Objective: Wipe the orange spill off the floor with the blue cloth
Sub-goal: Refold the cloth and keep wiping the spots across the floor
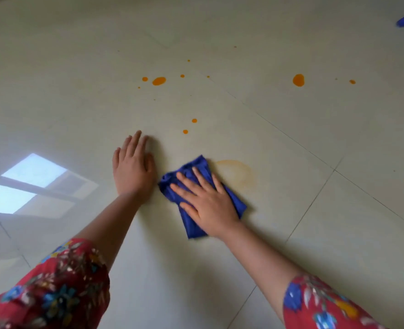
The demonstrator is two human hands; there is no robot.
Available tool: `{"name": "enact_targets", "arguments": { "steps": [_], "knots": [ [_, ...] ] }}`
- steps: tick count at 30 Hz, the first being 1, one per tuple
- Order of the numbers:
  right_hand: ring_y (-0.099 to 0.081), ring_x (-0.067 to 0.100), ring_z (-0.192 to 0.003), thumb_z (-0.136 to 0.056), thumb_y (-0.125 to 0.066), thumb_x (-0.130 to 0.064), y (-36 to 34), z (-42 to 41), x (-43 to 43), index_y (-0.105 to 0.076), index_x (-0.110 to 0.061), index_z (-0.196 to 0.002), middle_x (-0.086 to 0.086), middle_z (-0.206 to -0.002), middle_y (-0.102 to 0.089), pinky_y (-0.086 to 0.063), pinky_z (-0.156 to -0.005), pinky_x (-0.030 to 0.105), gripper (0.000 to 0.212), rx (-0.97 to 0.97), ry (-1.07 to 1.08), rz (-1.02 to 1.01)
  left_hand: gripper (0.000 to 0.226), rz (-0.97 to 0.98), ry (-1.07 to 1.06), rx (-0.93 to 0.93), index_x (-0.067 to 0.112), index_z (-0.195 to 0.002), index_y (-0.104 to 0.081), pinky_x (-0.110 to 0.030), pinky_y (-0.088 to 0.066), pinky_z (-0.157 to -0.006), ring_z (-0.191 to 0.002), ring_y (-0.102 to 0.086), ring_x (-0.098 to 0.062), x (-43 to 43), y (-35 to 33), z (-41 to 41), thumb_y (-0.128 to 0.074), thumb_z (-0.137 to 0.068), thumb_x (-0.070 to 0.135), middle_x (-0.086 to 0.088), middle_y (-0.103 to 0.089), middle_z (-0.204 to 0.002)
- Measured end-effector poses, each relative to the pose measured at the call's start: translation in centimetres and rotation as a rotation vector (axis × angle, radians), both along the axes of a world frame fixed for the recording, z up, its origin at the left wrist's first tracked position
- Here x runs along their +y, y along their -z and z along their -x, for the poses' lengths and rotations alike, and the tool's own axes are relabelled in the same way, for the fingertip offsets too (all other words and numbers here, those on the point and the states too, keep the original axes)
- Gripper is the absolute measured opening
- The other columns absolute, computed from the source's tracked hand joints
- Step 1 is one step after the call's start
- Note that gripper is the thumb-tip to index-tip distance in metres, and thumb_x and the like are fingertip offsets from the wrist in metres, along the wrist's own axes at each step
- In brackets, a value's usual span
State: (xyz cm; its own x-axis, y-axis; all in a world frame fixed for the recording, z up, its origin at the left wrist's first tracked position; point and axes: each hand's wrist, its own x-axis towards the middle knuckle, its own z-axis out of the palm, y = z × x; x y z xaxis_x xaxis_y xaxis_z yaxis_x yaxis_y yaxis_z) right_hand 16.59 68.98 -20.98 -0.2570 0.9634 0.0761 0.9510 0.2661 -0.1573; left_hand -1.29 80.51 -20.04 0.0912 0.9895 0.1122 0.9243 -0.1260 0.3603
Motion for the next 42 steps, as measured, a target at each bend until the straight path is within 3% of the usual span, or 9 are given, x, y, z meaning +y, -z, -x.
{"name": "enact_targets", "arguments": {
  "steps": [7, 9, 14, 21, 25, 29, 34, 38, 42],
  "knots": [
    [-0.025, 0.024, -0.146, -0.098, -0.029, -0.049, 0.2, -5.3, -1.6, -0.033, -0.037, -0.148, -0.011, -0.157, -0.029, -0.018, -0.112, 0.056, 0.052, -0.049, 0.686, -0.015, 0.055, 0.116, -0.06, 0.024, 0.028, -0.152, -0.024, -0.038, -0.007, -0.121, -0.15, -0.009, -0.015, 2.8, 1.2, 1.8, -0.033, -0.1, 0.039, 0.006, -0.016, -0.162],
    [-0.028, 0.027, -0.144, -0.097, -0.03, -0.048, -0.1, -2.1, -4.1, -0.035, -0.035, -0.148, -0.008, -0.157, -0.029, -0.023, -0.11, 0.054, 0.053, -0.028, 0.638, 0.003, 0.055, 0.119, -0.058, 0.015, 0.027, -0.153, -0.024, -0.038, -0.008, -0.121, -0.15, -0.009, -0.015, 2.6, 1.2, 1.6, -0.033, -0.099, 0.039, 0.005, -0.016, -0.162],
    [-0.036, 0.021, -0.141, -0.097, -0.032, -0.046, -0.1, 1.7, 2.1, -0.04, -0.036, -0.144, -0.011, -0.154, -0.034, -0.03, -0.107, 0.044, 0.049, -0.001, 0.065, 0.019, 0.055, 0.132, -0.06, 0.006, 0.026, -0.153, -0.023, -0.037, -0.007, -0.12, -0.15, -0.009, -0.016, 2.6, 1.1, 1.8, -0.032, -0.1, 0.038, 0.005, -0.016, -0.162],
    [-0.028, 0.026, -0.144, -0.099, -0.025, -0.047, -0.3, -4.2, -1.1, -0.032, -0.03, -0.15, -0.005, -0.157, -0.029, -0.032, -0.11, 0.05, 0.054, -0.062, 0.725, 0.06, 0.057, 0.173, -0.06, 0.016, 0.023, -0.153, -0.022, -0.04, -0.007, -0.121, -0.15, -0.007, -0.018, 2.6, 1.0, 1.5, -0.034, -0.099, 0.036, 0.004, -0.013, -0.163],
    [-0.026, 0.026, -0.144, -0.096, -0.031, -0.047, -0.7, 1.3, -4.4, -0.028, -0.034, -0.15, -0.007, -0.159, -0.024, -0.026, -0.108, 0.05, 0.055, -0.075, 0.387, 0.099, 0.058, 0.193, -0.05, 0.014, 0.021, -0.153, -0.024, -0.041, -0.009, -0.12, -0.15, -0.01, -0.02, 2.9, 0.8, 1.7, -0.036, -0.098, 0.035, 0.002, -0.015, -0.162],
    [-0.029, 0.024, -0.144, -0.095, -0.03, -0.05, -0.8, 0.3, 2.8, -0.029, -0.04, -0.148, -0.011, -0.158, -0.025, -0.026, -0.11, 0.05, 0.054, -0.132, -0.06, 0.11, 0.056, 0.198, -0.056, 0.009, 0.022, -0.152, -0.026, -0.04, -0.009, -0.12, -0.15, -0.011, -0.018, 2.8, 0.5, 1.7, -0.038, -0.098, 0.034, 0.003, -0.017, -0.162],
    [-0.031, 0.023, -0.143, -0.098, -0.024, -0.049, -0.6, -3.2, 2.1, -0.032, -0.036, -0.149, -0.01, -0.157, -0.028, -0.028, -0.111, 0.05, 0.053, -0.062, 0.548, 0.103, 0.056, 0.192, -0.059, 0.005, 0.025, -0.154, -0.02, -0.036, -0.004, -0.121, -0.15, -0.006, -0.015, 2.6, 0.7, 1.9, -0.032, -0.101, 0.036, 0.006, -0.011, -0.163],
    [-0.024, 0.021, -0.146, -0.1, -0.023, -0.049, -0.6, -3.3, -4.8, -0.03, -0.036, -0.15, -0.012, -0.157, -0.026, -0.024, -0.113, 0.049, 0.052, -0.061, 0.686, 0.121, 0.055, 0.179, -0.062, -0.016, 0.024, -0.154, -0.021, -0.036, -0.005, -0.121, -0.15, -0.006, -0.015, 2.3, 0.8, 1.8, -0.034, -0.101, 0.035, 0.005, -0.013, -0.163],
    [-0.023, 0.029, -0.146, -0.097, -0.025, -0.049, -0.2, -5.4, 1.8, -0.035, -0.036, -0.147, -0.007, -0.157, -0.028, -0.023, -0.111, 0.058, 0.053, 0.075, 1.009, 0.077, 0.055, 0.164, -0.058, -0.014, 0.023, -0.153, -0.025, -0.036, -0.008, -0.121, -0.15, -0.009, -0.016, 2.3, 0.8, 2.0, -0.036, -0.1, 0.033, 0.004, -0.016, -0.162]
  ]
}}
